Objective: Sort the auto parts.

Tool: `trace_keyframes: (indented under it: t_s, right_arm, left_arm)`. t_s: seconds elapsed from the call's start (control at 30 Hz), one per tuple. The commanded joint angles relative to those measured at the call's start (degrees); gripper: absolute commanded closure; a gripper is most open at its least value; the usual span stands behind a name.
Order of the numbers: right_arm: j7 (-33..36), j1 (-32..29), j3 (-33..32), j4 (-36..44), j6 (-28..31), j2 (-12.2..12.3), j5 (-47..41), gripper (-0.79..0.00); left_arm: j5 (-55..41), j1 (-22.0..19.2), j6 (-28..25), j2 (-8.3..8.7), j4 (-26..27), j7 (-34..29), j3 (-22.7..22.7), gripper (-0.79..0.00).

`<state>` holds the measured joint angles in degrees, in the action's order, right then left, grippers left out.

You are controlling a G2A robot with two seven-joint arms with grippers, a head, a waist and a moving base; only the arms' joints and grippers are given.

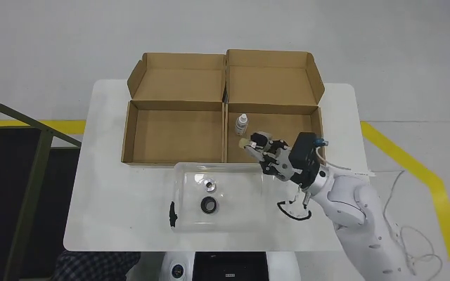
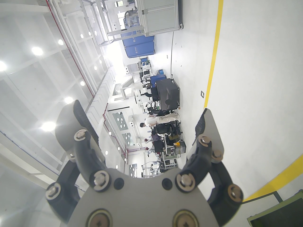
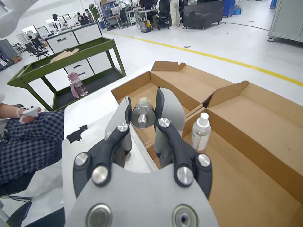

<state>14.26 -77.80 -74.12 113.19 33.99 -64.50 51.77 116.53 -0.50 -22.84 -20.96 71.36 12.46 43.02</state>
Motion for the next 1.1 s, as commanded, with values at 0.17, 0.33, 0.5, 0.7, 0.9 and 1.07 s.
trace_keyframes:
  t_s: [0.17,0.33,0.5,0.7,0.9,1.07]
  right_arm:
    - [4.87,1.62,-1.17,-2.12,-1.59,0.35,3.28,0.000]
    - [8.90,3.98,-1.19,-4.46,-3.18,0.45,4.72,0.000]
    - [13.36,7.10,-0.11,-7.30,-4.83,0.39,5.49,0.000]
    - [18.01,11.12,2.81,-11.12,-5.41,0.16,7.58,0.000]
    - [20.45,15.50,6.44,-16.03,-6.76,-0.43,9.50,0.000]
    - [22.17,18.81,9.49,-19.56,-7.82,-1.03,11.02,0.000]
  left_arm:
    - [0.00,0.00,0.00,0.00,0.00,0.00,0.00,-0.785]
    - [0.00,0.00,0.00,0.00,0.00,0.00,0.00,-0.785]
    - [0.00,0.00,0.00,0.00,0.00,0.00,0.00,-0.785]
    - [0.00,0.00,0.00,0.00,0.00,0.00,0.00,-0.785]
    - [0.00,0.00,0.00,0.00,0.00,0.00,0.00,-0.785]
    - [0.00,0.00,0.00,0.00,0.00,0.00,0.00,-0.785]
